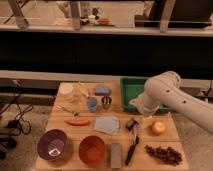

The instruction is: Place towel in red bowl

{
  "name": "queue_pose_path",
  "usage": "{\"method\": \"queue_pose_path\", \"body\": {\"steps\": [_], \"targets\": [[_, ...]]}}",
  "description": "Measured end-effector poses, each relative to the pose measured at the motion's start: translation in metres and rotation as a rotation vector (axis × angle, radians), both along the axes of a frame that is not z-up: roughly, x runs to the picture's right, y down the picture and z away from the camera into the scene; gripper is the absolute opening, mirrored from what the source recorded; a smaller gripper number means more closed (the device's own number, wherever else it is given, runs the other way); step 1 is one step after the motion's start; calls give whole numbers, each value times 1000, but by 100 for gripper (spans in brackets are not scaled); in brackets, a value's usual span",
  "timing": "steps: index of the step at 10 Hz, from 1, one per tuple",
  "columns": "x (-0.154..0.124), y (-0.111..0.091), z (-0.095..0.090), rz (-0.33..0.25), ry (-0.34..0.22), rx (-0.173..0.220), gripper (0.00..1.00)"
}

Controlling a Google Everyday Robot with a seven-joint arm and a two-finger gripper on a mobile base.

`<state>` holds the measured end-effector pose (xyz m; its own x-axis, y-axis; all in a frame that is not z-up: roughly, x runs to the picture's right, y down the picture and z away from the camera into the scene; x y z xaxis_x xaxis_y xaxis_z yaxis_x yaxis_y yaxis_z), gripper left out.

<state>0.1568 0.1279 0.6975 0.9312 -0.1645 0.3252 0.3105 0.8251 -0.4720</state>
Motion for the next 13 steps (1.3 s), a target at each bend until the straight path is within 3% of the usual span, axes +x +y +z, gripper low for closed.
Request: {"method": "queue_pose_path", "body": {"steps": [3,5,9,13], "targets": [[-5,4,-1,-18,-26,-6,80],[-18,13,-3,-73,-61,-5,80],[-99,29,0,-184,-198,7,80],[-148,33,14,-255,-272,17,80]]}}
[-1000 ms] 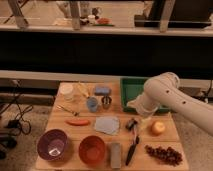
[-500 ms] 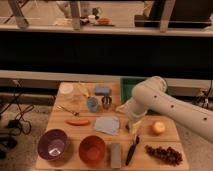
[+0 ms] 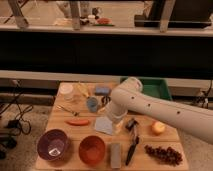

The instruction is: Place towel in red bowl

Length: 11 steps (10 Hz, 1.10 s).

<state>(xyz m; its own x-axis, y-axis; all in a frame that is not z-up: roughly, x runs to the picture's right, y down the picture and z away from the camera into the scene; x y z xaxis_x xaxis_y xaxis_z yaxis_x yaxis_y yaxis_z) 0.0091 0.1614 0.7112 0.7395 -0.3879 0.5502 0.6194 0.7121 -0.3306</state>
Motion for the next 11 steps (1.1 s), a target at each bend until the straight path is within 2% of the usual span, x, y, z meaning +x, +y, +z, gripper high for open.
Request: {"method": "queue_pose_path", "body": {"steps": [5,8,11], "targets": [[3,0,0,5,3,1,80],[-2,9,1,-5,-4,-12,80],[-12,8,34,-28,12,-43,80]]}}
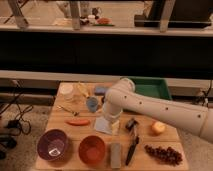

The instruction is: Place towel in red bowl

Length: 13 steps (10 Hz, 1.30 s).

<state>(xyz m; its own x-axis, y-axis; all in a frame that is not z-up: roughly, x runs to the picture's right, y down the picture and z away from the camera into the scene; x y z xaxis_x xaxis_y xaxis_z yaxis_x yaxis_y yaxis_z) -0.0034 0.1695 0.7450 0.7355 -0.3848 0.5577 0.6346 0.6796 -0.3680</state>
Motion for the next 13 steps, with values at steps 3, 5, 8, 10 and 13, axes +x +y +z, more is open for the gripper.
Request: {"method": "queue_pose_path", "body": {"steps": [3,5,8,10,13], "targets": [[-10,-3,26,-27,26,-20,80],[-4,2,39,-23,46,-39,80],[-2,12,50,-41,62,-65,80],[3,17,54,-49,74,-81,80],[2,25,61,-75,79,-101,80]]}}
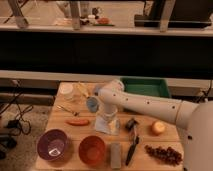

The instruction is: Place towel in red bowl

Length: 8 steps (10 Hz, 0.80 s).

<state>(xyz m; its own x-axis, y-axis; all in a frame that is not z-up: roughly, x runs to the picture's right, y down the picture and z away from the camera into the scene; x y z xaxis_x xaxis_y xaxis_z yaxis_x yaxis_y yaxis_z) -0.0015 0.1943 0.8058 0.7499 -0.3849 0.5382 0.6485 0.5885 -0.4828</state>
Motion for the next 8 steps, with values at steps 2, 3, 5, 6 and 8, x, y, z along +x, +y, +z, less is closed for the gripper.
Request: {"method": "queue_pose_path", "body": {"steps": [2,3,5,6,8], "targets": [[0,4,5,-11,-7,-13,80],[0,5,6,-8,-17,-19,80],[5,6,9,63,-81,-42,80],[6,6,9,84,-100,-42,80],[8,6,12,109,-124,-45,80]]}}
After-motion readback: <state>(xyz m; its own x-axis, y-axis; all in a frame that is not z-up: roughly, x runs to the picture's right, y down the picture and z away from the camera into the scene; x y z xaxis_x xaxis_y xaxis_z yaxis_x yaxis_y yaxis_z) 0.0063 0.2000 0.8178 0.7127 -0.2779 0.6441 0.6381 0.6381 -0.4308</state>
